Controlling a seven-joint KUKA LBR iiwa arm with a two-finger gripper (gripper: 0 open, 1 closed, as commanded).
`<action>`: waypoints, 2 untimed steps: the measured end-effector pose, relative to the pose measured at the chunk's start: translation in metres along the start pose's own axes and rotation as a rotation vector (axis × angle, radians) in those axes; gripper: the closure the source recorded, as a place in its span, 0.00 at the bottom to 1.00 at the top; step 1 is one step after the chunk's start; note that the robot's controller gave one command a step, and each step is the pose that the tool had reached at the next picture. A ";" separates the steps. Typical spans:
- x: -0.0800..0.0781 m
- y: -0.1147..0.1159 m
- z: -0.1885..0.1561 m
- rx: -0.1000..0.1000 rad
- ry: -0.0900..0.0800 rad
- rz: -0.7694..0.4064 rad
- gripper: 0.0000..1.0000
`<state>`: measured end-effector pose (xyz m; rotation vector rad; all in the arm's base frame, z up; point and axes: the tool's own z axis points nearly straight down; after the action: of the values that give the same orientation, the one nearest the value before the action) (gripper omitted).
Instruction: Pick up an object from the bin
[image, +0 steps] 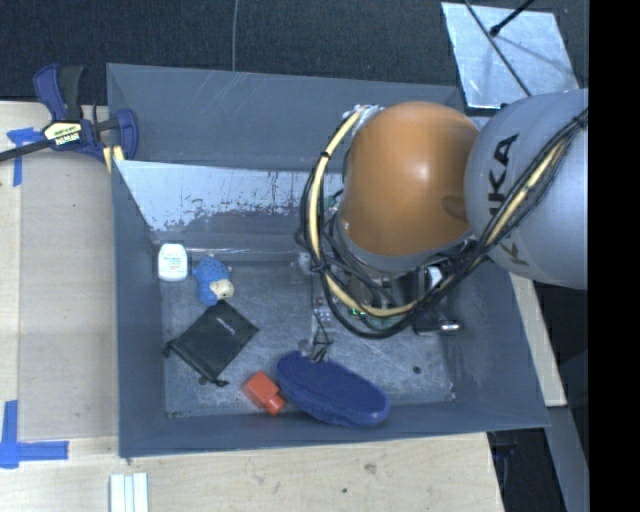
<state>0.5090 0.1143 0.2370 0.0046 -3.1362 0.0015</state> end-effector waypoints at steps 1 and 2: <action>-0.023 0.099 0.170 -0.001 -0.004 0.055 0.00; -0.001 0.111 0.136 -0.002 -0.005 0.241 0.00</action>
Offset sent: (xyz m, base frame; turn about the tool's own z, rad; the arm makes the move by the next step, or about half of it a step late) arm 0.0220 0.0965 -0.1670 0.0596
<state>0.5093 0.2251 0.1007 -0.3728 -3.1186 0.0000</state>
